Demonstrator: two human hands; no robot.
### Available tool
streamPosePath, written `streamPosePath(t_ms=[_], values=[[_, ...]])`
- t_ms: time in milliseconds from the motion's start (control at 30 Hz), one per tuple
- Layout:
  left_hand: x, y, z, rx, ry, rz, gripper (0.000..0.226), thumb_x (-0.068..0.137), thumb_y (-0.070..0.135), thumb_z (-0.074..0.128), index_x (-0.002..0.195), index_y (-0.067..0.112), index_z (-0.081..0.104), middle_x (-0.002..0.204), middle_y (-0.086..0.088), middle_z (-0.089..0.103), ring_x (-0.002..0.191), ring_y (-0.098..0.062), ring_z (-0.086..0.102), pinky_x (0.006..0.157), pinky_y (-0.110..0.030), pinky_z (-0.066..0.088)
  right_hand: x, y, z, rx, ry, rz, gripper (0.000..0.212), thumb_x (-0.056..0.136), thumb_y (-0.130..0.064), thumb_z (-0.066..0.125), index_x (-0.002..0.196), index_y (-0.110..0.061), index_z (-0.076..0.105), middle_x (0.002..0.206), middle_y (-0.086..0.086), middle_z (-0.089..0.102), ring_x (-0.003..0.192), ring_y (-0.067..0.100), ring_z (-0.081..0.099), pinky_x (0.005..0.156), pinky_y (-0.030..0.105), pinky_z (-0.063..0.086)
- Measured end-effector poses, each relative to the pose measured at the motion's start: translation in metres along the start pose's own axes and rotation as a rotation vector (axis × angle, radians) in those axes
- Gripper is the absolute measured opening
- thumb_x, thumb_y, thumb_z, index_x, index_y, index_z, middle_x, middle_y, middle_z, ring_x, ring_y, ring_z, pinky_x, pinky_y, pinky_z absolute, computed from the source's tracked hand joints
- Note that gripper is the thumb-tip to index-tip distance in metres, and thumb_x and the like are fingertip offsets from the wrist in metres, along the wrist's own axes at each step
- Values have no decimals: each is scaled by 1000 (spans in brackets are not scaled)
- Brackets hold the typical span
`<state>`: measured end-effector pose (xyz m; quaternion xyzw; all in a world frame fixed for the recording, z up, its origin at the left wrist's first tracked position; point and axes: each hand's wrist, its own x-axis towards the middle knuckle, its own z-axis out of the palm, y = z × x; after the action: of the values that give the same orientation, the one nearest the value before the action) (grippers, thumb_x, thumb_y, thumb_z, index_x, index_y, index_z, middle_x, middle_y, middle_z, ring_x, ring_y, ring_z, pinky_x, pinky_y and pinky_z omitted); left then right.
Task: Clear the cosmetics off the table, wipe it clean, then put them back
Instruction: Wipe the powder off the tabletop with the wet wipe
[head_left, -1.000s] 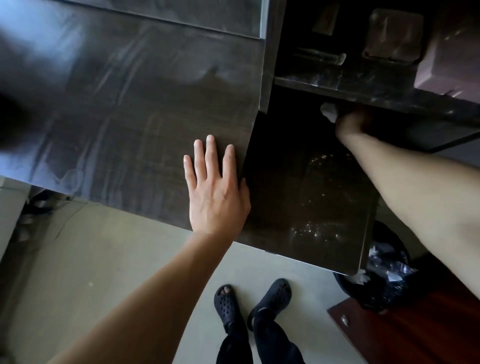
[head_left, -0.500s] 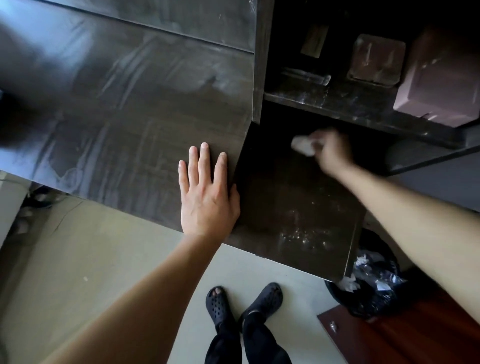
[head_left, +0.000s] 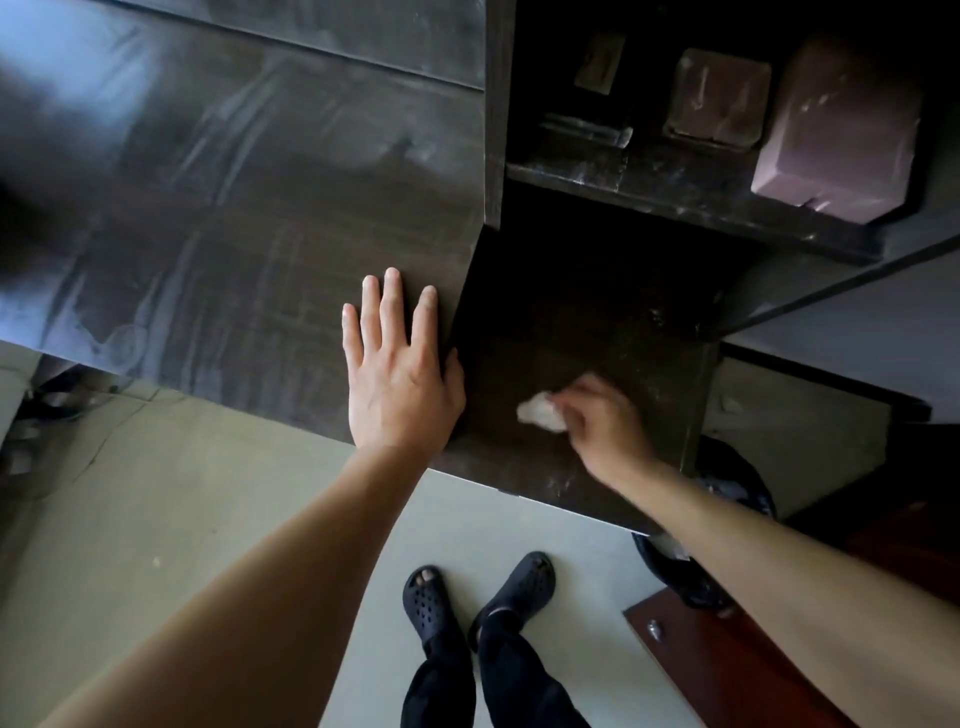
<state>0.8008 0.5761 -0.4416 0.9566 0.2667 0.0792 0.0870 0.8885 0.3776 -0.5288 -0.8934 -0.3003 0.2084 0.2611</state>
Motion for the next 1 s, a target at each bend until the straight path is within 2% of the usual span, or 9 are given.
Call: streamPosePath(t_ms=[100,200,267,400,500,667,733,867,1000], values=[[-1,0,0,-1,-7,2,54,89,28,55,137,7,44,151,-22,30,142,-39,20,117,-53,13,30,7,-4,-92,144,180,22,86,1,52,95,-6,71,95,16,59,84,32,59,72,31,45],[-1,0,0,0,-19,6,55,89,29,54,138,8,42,152,-21,28,143,-38,18,118,-51,11,-24,-10,26,-48,131,103,24,80,-9,52,90,-14,73,85,10,59,80,29,57,68,28,43],[0,0,-1,-5,-22,1,55,89,28,55,138,8,42,152,-21,27,143,-38,17,118,-52,12,-80,-24,43,85,11,61,28,82,-23,46,88,-16,72,84,5,59,81,21,55,68,19,36],[1,1,0,-21,-10,5,55,86,25,58,136,6,44,151,-23,29,142,-40,20,117,-53,13,-114,-25,42,110,-281,27,25,87,-16,50,98,-15,73,92,3,61,88,21,59,74,27,44],[1,2,0,-23,-1,2,54,86,24,58,136,5,44,150,-24,30,142,-40,21,117,-53,14,-55,-13,6,160,-10,46,21,83,-2,59,95,-13,72,88,6,61,77,22,60,69,30,47],[0,2,0,-13,2,3,54,87,24,58,136,5,44,149,-24,31,141,-41,21,116,-54,15,97,27,-85,51,349,291,18,88,-7,50,96,-10,66,100,12,61,93,24,57,77,26,43],[-1,2,1,-2,2,4,54,87,25,58,136,5,44,150,-24,31,141,-41,21,116,-54,15,138,44,-103,46,324,417,21,95,-8,44,101,-1,63,112,20,59,107,29,54,85,21,43],[-1,1,1,18,-4,7,54,89,27,56,138,6,43,151,-23,29,142,-40,20,117,-53,13,166,60,-107,-155,14,456,37,99,-6,34,133,4,45,141,23,42,129,34,40,104,34,30],[-2,0,2,20,9,15,53,89,28,56,137,6,45,150,-24,31,142,-41,22,117,-53,14,158,66,-91,-316,192,506,43,97,-36,44,127,-6,56,137,22,47,129,35,40,109,41,28]])
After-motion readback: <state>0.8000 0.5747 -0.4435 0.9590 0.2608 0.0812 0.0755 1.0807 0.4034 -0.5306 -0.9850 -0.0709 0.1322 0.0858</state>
